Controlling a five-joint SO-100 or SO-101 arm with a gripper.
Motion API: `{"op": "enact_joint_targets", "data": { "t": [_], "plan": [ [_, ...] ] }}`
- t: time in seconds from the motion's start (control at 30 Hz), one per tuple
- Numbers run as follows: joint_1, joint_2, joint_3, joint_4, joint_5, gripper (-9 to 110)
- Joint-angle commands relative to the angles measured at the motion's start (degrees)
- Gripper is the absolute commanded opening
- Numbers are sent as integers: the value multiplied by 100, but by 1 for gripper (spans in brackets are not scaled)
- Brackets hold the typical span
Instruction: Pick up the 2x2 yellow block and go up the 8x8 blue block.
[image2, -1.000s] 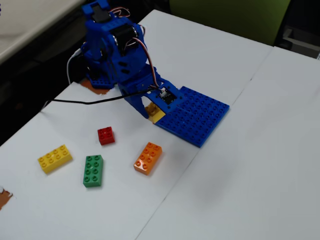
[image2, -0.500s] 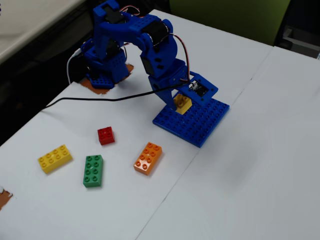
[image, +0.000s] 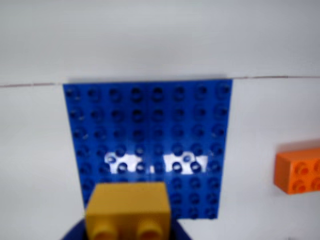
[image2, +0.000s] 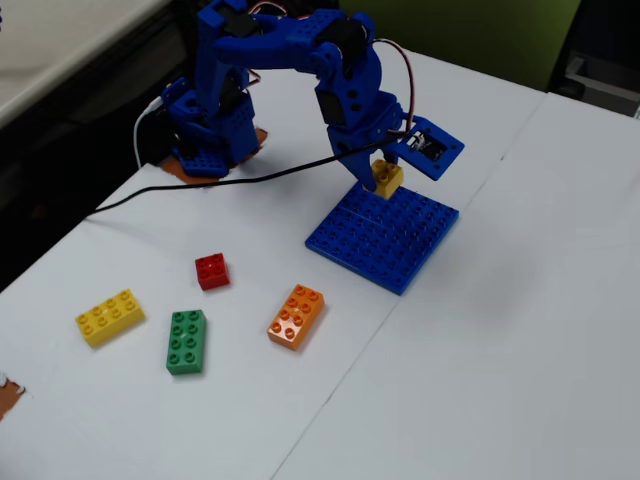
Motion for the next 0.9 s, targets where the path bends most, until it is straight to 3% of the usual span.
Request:
{"op": "enact_joint_targets", "data": {
  "t": [0.0,0.87],
  "plan": [
    [-114,202,-299,158,97,0],
    [-18,176,-782,378,-105,0]
  ]
}}
